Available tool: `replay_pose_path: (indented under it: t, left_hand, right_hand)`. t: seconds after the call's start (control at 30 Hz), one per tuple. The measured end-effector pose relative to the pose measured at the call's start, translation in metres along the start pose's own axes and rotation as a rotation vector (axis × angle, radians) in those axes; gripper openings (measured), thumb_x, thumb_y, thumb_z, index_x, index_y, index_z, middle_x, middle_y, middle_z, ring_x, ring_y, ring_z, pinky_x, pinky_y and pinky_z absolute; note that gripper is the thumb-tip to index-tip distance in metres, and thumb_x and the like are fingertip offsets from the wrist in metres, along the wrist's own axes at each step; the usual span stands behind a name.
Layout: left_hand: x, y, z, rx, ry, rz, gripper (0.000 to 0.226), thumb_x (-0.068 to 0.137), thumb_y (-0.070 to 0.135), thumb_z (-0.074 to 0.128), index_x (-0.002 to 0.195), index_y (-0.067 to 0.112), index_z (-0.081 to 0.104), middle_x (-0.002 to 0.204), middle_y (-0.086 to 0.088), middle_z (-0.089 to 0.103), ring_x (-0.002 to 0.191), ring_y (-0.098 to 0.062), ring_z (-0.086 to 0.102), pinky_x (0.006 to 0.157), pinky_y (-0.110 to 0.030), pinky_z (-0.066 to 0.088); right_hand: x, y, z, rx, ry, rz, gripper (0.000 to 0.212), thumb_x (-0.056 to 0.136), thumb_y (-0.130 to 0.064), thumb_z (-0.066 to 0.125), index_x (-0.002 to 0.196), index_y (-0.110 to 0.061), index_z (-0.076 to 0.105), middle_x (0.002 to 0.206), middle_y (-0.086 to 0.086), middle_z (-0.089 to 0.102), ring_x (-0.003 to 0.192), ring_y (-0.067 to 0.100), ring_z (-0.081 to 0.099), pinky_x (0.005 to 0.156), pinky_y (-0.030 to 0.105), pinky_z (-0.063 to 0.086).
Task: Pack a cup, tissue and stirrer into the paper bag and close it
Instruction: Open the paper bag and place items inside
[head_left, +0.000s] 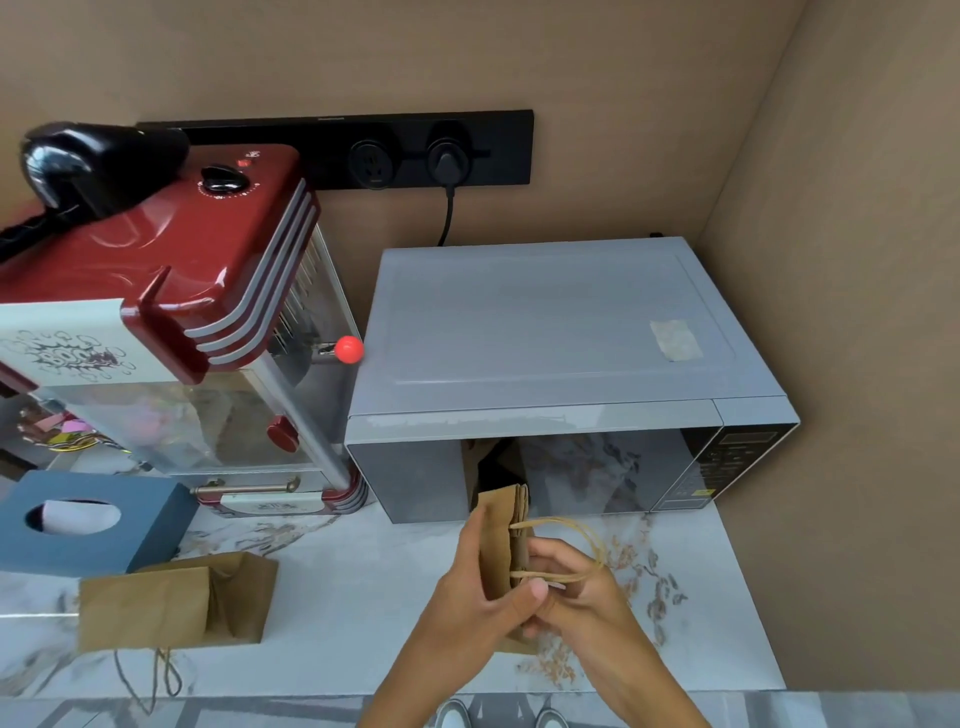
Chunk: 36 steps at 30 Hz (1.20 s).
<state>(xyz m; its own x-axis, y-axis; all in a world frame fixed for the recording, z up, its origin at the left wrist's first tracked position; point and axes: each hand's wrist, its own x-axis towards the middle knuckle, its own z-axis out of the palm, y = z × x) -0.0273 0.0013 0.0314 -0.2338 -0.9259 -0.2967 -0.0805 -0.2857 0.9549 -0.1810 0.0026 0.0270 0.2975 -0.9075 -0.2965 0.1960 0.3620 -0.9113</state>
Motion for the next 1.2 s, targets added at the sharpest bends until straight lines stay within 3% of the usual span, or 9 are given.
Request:
replay_pose_path:
  t: [0.2, 0.4, 0.53, 0.63, 0.77, 0.9, 0.97, 1.07, 1.2]
  left_hand:
    - [-0.008, 0.004, -0.022, -0.214, -0.05, -0.133, 0.049, 0.089, 0.027, 0.067, 0.129, 0.045, 0.045, 0.122, 0.012, 0.07, 0.112, -0.012, 0.065, 0.081, -0.023, 0.057]
    - [-0.014, 0.014, -0.039, -0.07, -0.204, -0.245, 0.026, 0.094, 0.002, 0.049, 0.109, 0.011, 0.068, 0.11, -0.011, 0.073, 0.107, -0.022, 0.068, 0.091, -0.029, 0.056]
    - [-0.009, 0.016, -0.039, 0.316, 0.118, -0.262, 0.031, 0.082, 0.01, 0.058, 0.052, 0.016, 0.051, 0.058, -0.008, 0.054, 0.049, -0.017, 0.064, 0.056, -0.028, 0.053]
    - [-0.007, 0.021, -0.049, 0.613, 0.27, -0.222, 0.033, 0.076, 0.013, 0.06, 0.047, 0.015, 0.044, 0.05, -0.008, 0.053, 0.055, -0.036, 0.066, 0.052, -0.041, 0.053]
    - [-0.004, 0.035, -0.059, 0.807, 0.305, -0.249, 0.027, 0.077, 0.016, 0.053, 0.051, 0.019, 0.042, 0.068, -0.019, 0.066, 0.063, -0.036, 0.069, 0.059, -0.041, 0.055]
    - [0.005, 0.047, -0.059, 0.787, 0.264, -0.278, 0.024, 0.074, 0.011, 0.048, 0.052, 0.019, 0.043, 0.065, -0.014, 0.063, 0.054, -0.029, 0.071, 0.056, -0.039, 0.061]
    - [0.009, 0.051, -0.054, 0.771, 0.313, -0.247, 0.024, 0.077, 0.013, 0.05, 0.054, 0.016, 0.042, 0.065, -0.015, 0.061, 0.057, -0.03, 0.067, 0.056, -0.041, 0.059]
    - [0.01, 0.052, -0.044, 0.83, 0.426, -0.096, 0.031, 0.077, 0.012, 0.053, 0.055, 0.021, 0.033, 0.067, -0.004, 0.051, 0.056, -0.021, 0.049, 0.048, -0.033, 0.042]
    - [0.0, 0.042, -0.042, 0.742, 0.437, 0.145, 0.035, 0.078, -0.003, 0.054, 0.065, 0.027, 0.041, 0.099, 0.009, 0.049, 0.083, -0.014, 0.056, 0.068, -0.036, 0.051]
  right_hand:
    - [0.003, 0.005, -0.003, 0.094, 0.069, 0.052, 0.028, 0.085, -0.004, 0.068, 0.113, -0.008, 0.068, 0.106, 0.025, 0.07, 0.092, 0.039, 0.069, 0.075, 0.049, 0.057]
    - [0.003, 0.005, 0.009, -0.166, 0.215, 0.043, 0.007, 0.086, -0.012, 0.063, 0.091, -0.018, 0.064, 0.083, 0.011, 0.073, 0.062, 0.015, 0.067, 0.046, 0.028, 0.05]
    - [0.001, -0.004, 0.011, -0.27, 0.291, 0.038, 0.034, 0.083, -0.005, 0.055, 0.092, -0.037, 0.06, 0.064, -0.001, 0.066, 0.044, 0.006, 0.052, 0.039, 0.019, 0.04]
    - [-0.007, -0.015, 0.001, -0.368, 0.388, 0.009, 0.066, 0.08, 0.005, 0.049, 0.107, -0.055, 0.048, 0.059, 0.002, 0.063, 0.04, 0.008, 0.044, 0.04, 0.022, 0.038]
    - [-0.021, -0.025, 0.003, -0.775, 0.335, -0.032, 0.093, 0.074, 0.002, 0.049, 0.131, -0.064, 0.017, 0.099, 0.0, 0.055, 0.073, 0.008, 0.051, 0.064, 0.02, 0.044]
    - [-0.026, -0.026, 0.009, -1.247, 0.201, -0.199, 0.072, 0.071, -0.021, 0.052, 0.125, -0.059, 0.026, 0.143, -0.019, 0.014, 0.132, 0.004, 0.017, 0.104, 0.029, 0.022]
    - [-0.026, -0.029, 0.008, -1.382, 0.14, -0.151, 0.052, 0.075, -0.052, 0.046, 0.126, -0.05, 0.036, 0.141, -0.021, 0.014, 0.133, 0.006, 0.01, 0.101, 0.028, 0.015]
    - [-0.026, -0.033, -0.002, -1.451, 0.018, -0.018, 0.097, 0.059, -0.086, 0.035, 0.144, -0.041, 0.019, 0.136, -0.021, 0.011, 0.126, 0.008, 0.008, 0.095, 0.028, 0.014]
    - [-0.029, -0.049, -0.01, -1.575, -0.098, 0.039, 0.103, 0.061, -0.083, 0.037, 0.148, -0.037, 0.006, 0.131, -0.015, 0.021, 0.12, 0.013, 0.021, 0.1, 0.032, 0.025]
